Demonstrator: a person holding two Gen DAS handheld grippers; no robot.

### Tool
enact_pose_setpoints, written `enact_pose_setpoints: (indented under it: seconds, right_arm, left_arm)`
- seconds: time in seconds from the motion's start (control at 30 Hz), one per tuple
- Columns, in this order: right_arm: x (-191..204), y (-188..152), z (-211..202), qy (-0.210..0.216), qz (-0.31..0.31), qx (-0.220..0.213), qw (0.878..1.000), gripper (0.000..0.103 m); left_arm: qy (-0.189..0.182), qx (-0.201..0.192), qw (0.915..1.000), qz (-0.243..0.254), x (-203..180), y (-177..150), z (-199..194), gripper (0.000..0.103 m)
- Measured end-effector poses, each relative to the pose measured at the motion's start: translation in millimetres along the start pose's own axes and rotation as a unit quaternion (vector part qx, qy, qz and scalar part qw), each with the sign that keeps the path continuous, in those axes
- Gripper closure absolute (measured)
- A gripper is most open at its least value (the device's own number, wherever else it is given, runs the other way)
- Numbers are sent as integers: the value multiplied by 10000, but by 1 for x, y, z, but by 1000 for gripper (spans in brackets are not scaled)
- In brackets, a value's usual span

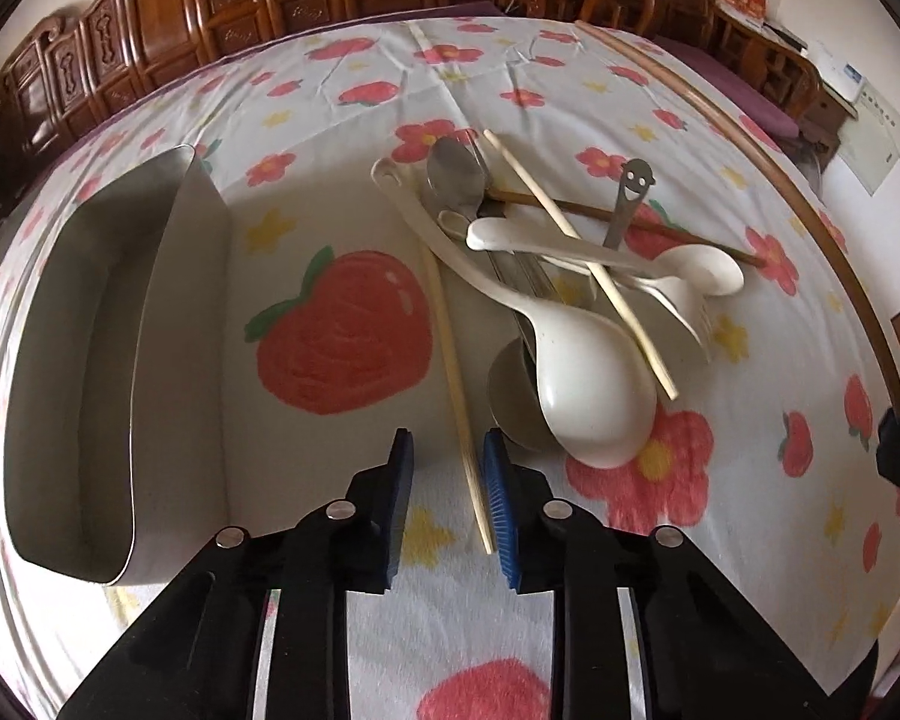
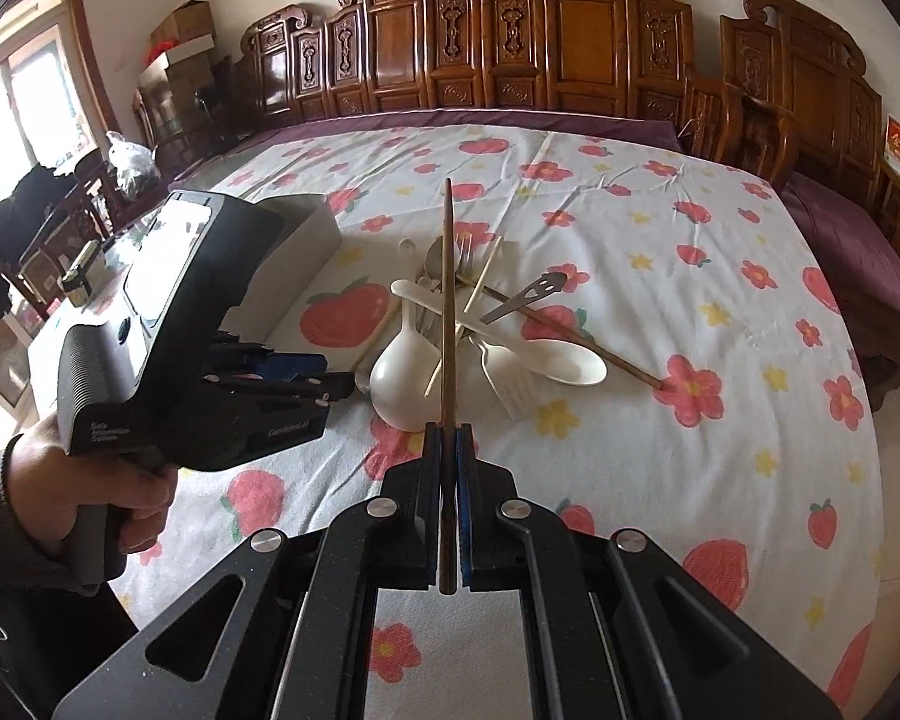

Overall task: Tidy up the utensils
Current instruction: 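Grasp a second wooden chopstick with the left tool while the right tool holds its chopstick, then carry both chopsticks over the metal tray and open the left tool to drop its chopstick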

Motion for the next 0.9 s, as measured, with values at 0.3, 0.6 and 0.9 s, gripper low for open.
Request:
enact_pose_setpoints:
  seconds: [0.3,0.6,0.9]
  right_arm:
    - [4,-3,4,-18,-21,76,10000,97]
    - [12,-5,9,44,-84,119,9999,97]
    - [28,-8,17,74,-196,197,9996,97]
  left_arm:
    - [86,-56,9999,125,8,-6,-4,99]
    - [105,-355,9993,-65,39,-16,-39,99]
    - [-26,-841,9961,-269,70,-18,-76,99]
Point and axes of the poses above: each gripper's, at about its wrist camera, not at the fingertips, and z roughly the way its jaws point, x to its left, y to its top, the point moved 4 cm from there along z, roughly the way its jaws point, and after that the axes turned 10 degrees about y, right-handed, at the moved point
